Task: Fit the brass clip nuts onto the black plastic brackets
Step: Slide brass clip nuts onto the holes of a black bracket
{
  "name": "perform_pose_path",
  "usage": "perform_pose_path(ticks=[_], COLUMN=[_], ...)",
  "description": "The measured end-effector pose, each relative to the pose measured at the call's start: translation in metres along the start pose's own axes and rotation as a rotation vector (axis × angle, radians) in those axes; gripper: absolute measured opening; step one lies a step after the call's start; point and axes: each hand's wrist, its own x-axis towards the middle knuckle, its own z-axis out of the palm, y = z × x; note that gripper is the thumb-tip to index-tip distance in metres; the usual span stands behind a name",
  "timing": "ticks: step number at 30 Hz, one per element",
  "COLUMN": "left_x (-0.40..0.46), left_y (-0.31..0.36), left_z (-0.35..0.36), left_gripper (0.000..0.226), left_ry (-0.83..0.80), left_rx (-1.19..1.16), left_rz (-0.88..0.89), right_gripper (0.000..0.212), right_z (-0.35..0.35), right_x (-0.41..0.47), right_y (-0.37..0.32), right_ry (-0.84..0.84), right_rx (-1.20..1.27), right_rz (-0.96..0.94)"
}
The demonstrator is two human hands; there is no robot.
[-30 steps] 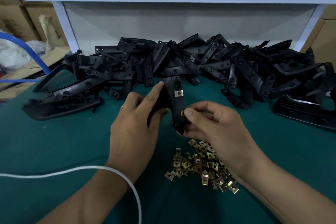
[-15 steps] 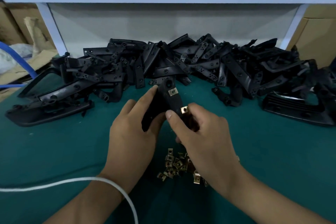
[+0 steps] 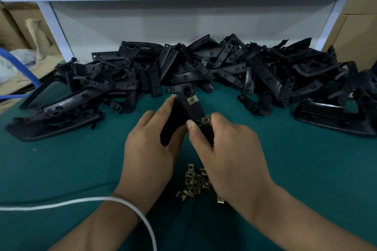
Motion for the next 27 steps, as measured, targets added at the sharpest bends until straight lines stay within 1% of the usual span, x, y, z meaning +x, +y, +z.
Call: perform_pose_path(ticks=[5,12,16,20,24,27], left_x=[-0.0002,-0.0006,-0.0004,-0.0014,-0.0008,-0.0002], left_y=[-0.0003,-0.0003,0.0001,-0.0007,-0.0038,-0.0052], left_z=[-0.0003,-0.0007,-0.0005,0.0005,0.0006,0.0014], left_gripper=[0.062,0.063,0.066,0.063,0.064,0.064], left_ry=[-0.009,-0.01,-0.01,-0.035,-0.022,-0.014], left_rx=[0.018,0.054,0.05,0.082,0.08,0.081], left_rz=[0.001,0.014,0.004,0.007,-0.001,-0.007], right_gripper=[0.046,0.047,0.049,0.044,0.043,0.04], right_z=[-0.0038,-0.0063,-0.0066,-0.0049,-0.0043,-0.0031], right_x=[0.0017,0.0019,0.0024,0.0012,0.0035,0.0055], right_y=[-0.0036,-0.0063,-0.0058,-0.0052,-0.0014,0.0019], right_ry=[-0.056,-0.103,-0.126,-0.138,-0.151,-0.129], right_rx=[-0.136,-0.202,-0.223,-0.199,-0.225,-0.207], right_rz=[-0.012,-0.031,-0.04,-0.064,-0.1,-0.123])
